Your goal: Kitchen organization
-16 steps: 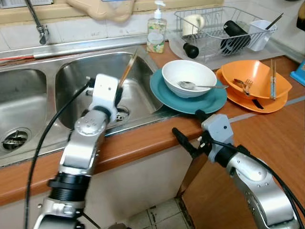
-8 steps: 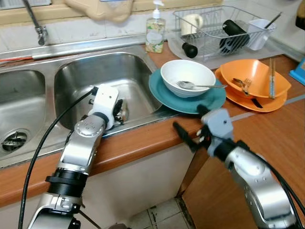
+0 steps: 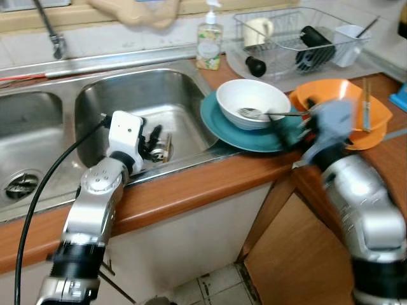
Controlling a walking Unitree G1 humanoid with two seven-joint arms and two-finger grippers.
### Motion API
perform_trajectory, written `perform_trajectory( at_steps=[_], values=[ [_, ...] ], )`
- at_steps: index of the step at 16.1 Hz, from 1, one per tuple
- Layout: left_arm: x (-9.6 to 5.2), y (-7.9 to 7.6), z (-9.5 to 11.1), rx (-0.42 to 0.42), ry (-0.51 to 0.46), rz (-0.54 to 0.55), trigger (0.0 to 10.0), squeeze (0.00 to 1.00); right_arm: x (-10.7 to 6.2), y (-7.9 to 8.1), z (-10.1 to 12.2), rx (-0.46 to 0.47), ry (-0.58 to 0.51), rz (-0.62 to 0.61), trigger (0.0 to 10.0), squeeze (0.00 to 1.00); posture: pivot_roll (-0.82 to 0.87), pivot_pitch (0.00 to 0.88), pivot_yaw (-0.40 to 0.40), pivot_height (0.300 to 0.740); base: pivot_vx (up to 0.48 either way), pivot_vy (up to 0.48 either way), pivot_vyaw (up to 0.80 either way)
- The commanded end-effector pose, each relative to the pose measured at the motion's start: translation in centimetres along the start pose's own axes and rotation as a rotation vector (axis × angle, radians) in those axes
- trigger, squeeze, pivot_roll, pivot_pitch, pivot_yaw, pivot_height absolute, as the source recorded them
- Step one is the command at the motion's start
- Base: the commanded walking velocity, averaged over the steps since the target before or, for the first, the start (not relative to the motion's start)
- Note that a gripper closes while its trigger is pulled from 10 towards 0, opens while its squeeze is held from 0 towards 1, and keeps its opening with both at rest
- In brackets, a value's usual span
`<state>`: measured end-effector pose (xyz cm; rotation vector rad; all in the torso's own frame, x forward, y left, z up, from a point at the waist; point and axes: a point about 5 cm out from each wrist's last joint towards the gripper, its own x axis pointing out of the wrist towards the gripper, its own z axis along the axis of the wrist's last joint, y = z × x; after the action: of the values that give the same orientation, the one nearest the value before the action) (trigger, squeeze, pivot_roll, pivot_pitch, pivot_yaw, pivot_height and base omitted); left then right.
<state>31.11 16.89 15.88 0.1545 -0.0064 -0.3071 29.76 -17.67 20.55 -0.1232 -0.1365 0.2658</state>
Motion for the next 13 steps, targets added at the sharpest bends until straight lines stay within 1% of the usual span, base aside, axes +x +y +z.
perform_trajectory(
  at_steps=[1, 2, 3, 4, 6, 7, 8, 9, 10, 11, 12, 13],
  values=[
    [-0.5, -0.6, 0.9, -0.022, -0.053, -0.054, 10.0, 0.00, 0.2, -1.1, 0.0, 0.023, 0.014, -0.028, 10.0, 1.00, -0.02, 0.000, 0.017, 0.740, 0.000, 0.000, 0.00],
    [-0.8, -0.8, 0.9, -0.033, -0.059, -0.069, 10.0, 0.00, 0.3, -1.5, 0.1, 0.035, 0.014, -0.040, 10.0, 1.00, -0.02, 0.000, 0.015, 0.740, 0.000, 0.000, 0.00],
    [-1.4, -1.0, 0.9, -0.047, -0.065, -0.094, 10.0, 0.00, 0.6, -2.5, 0.1, 0.076, 0.032, -0.053, 10.0, 0.00, -0.02, 0.000, 0.014, 0.740, 0.000, 0.000, 0.00],
    [-1.7, -1.1, 0.8, -0.047, -0.064, -0.106, 10.0, 0.00, 0.8, -2.9, 0.1, 0.097, 0.040, -0.050, 10.0, 0.00, -0.02, 0.000, 0.011, 0.740, 0.000, 0.000, 0.00],
    [-2.6, -1.9, 0.9, -0.050, -0.069, -0.173, 10.0, 0.00, 1.0, -3.8, -0.4, 0.133, 0.072, -0.039, 10.0, 0.00, -0.01, 0.000, 0.006, 0.740, 0.000, 0.000, 0.00],
    [-3.1, -2.2, 1.0, -0.057, -0.077, -0.204, 10.0, 0.00, 1.1, -4.1, -0.5, 0.169, 0.084, -0.038, 10.0, 0.00, -0.01, 0.000, 0.004, 0.740, 0.000, 0.000, 0.00],
    [-3.2, -2.3, 1.1, -0.058, -0.079, -0.210, 10.0, 0.00, 1.1, -4.2, -0.5, 0.185, 0.086, -0.033, 10.0, 0.00, -0.01, 0.000, 0.003, 0.740, 0.000, 0.000, 0.00],
    [-3.6, -2.6, 1.2, -0.062, -0.083, -0.230, 10.0, 0.00, 0.9, -4.0, -0.5, 0.227, 0.088, 0.011, 10.0, 0.00, -0.01, 0.000, 0.002, 0.740, 0.000, 0.000, 0.00],
    [-3.9, -3.0, 1.3, -0.060, -0.085, -0.249, 10.0, 0.00, 0.5, -3.3, -0.8, 0.287, 0.100, 0.097, 10.0, 0.00, -0.01, 0.000, 0.003, 0.740, 0.000, 0.000, 0.00],
    [-4.0, -3.2, 1.2, -0.064, -0.080, -0.264, 10.0, 0.00, 0.5, -2.8, -1.0, 0.324, 0.108, 0.129, 10.0, 0.00, -0.01, 0.000, 0.002, 0.740, 0.000, 0.000, 0.00],
    [-4.0, -3.5, 1.2, -0.062, -0.077, -0.275, 10.0, 0.00, 0.5, -2.4, -1.2, 0.346, 0.118, 0.147, 10.0, 0.00, -0.01, 0.000, 0.004, 0.740, 0.000, 0.000, 0.00],
    [-4.0, -3.6, 1.3, -0.063, -0.076, -0.282, 10.0, 0.00, 0.5, -1.9, -1.4, 0.345, 0.131, 0.173, 10.0, 0.00, -0.01, 0.000, 0.005, 0.740, 0.000, 0.000, 0.00]
  ],
)
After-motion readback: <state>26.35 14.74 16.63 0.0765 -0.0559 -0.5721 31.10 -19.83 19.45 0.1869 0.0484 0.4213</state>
